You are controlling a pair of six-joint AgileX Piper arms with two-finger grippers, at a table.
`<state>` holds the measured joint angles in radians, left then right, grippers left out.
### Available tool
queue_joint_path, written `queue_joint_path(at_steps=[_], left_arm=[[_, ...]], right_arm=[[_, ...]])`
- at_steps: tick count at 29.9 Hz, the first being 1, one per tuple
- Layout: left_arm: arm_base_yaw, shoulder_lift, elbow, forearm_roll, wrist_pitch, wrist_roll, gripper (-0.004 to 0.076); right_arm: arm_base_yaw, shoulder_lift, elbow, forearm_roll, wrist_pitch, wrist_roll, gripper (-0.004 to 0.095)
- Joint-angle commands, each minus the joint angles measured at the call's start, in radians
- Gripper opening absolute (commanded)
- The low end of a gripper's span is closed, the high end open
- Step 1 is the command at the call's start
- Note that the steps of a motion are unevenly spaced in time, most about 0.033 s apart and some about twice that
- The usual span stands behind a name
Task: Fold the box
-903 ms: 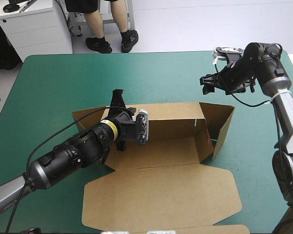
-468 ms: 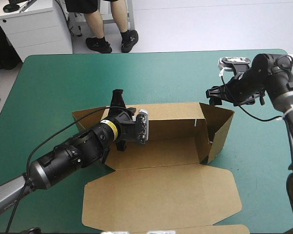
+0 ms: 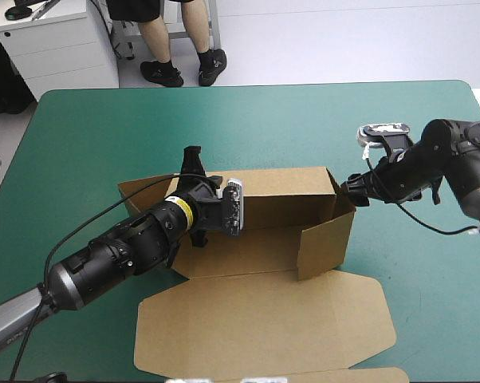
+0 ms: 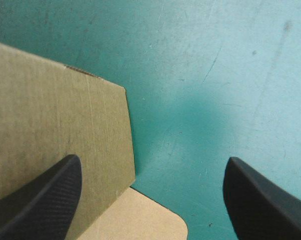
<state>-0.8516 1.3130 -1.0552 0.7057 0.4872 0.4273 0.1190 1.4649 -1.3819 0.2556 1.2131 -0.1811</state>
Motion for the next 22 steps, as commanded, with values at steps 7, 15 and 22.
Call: queue_joint_path(at_steps=[7, 15, 22], left_arm=[[-0.008, -0.024, -0.019, -0.002, 0.007, -0.024, -0.0008], [-0.008, -0.024, -0.019, -0.002, 0.003, -0.022, -0.0008], [-0.008, -0.024, -0.019, -0.002, -0.002, -0.022, -0.0008]], right_arm=[[-0.004, -0.197, 0.231, 0.103, -0.232, -0.214, 0.0714], [-0.004, -0.275, 0.358, 0.229, -0.304, -0.415, 0.0714], [-0.004, -0.273, 0.379, 0.239, -0.235, -0.485, 0.0714]])
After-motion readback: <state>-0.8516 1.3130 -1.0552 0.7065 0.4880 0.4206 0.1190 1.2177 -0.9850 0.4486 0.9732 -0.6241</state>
